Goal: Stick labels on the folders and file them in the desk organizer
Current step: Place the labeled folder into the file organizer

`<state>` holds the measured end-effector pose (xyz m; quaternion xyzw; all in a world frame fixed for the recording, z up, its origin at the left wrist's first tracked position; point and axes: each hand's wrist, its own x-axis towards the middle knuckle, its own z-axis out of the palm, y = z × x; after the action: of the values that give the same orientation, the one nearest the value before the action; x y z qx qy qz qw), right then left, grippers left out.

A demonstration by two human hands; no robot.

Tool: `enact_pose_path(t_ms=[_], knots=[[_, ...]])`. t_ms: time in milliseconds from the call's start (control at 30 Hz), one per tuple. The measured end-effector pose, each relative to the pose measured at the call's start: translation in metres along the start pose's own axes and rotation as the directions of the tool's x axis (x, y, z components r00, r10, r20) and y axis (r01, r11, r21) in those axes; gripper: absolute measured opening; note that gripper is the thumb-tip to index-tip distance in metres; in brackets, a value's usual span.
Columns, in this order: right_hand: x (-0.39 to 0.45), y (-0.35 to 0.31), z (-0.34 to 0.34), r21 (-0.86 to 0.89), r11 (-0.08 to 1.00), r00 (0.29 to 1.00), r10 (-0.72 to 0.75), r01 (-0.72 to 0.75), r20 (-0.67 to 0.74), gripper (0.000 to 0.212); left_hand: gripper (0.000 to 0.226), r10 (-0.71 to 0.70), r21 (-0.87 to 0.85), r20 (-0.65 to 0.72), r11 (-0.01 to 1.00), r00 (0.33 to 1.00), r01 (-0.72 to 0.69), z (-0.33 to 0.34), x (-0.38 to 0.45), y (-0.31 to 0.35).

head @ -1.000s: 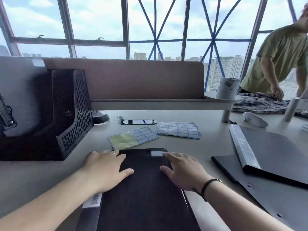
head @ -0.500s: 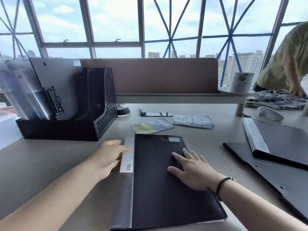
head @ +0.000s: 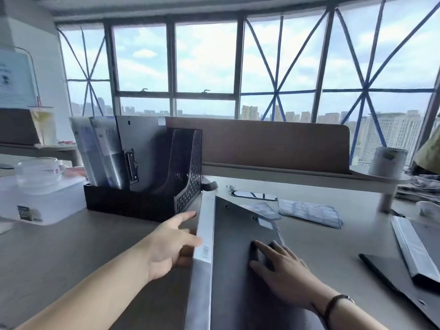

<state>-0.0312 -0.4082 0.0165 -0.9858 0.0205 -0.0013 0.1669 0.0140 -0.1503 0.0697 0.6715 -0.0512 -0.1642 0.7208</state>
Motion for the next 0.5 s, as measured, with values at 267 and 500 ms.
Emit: enact_pose_path(t_ms=[267,500], knots=[[0.044,-0.098,-0.015,0.044,0.934,0.934,-0.352,0.355,-0.060,0.088,0.050,0.207,-0.060,-0.181,0.974,0.962,-0.220,-0.064,-0.021,0.045],[0.104,-0.191,-0.035,0.095,0.825,0.828,-0.541,0.556,-0.147,0.088,0.068,0.485,0.009,-0.424,0.847,0.765,-0.532,-0.109,-0.018,0.079]])
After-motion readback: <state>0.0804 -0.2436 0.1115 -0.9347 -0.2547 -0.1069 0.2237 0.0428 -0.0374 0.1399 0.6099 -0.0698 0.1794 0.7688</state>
